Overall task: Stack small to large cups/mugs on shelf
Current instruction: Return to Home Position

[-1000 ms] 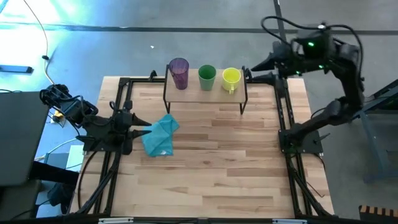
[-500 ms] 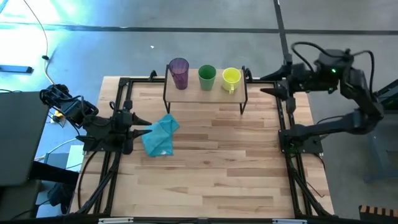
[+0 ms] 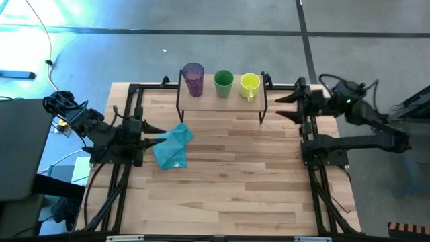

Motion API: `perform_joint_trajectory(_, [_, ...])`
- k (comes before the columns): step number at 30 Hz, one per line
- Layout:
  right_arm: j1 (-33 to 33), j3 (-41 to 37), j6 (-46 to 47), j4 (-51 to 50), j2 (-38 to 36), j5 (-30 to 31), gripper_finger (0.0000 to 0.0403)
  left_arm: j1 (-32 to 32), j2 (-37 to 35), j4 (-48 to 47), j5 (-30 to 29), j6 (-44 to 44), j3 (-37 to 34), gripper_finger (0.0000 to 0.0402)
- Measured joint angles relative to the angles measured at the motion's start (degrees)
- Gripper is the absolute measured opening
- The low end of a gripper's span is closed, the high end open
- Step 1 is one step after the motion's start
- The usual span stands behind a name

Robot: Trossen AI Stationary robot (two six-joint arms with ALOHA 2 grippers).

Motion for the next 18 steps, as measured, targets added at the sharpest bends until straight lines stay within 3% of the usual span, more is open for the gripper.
perform_joint_trajectory(8, [2.1,-13.0,-2.7,12.7,-6.0,1.4,0.0163,0.0,-0.1,6.7,-4.6,11.0,0.0,0.0108])
perform_joint_trajectory(18, [2.1,-25.8,-1.4,23.3,-18.1,4.4,0.0163,0.0,-4.5,6.2,-6.5,13.5,0.0,0.0108])
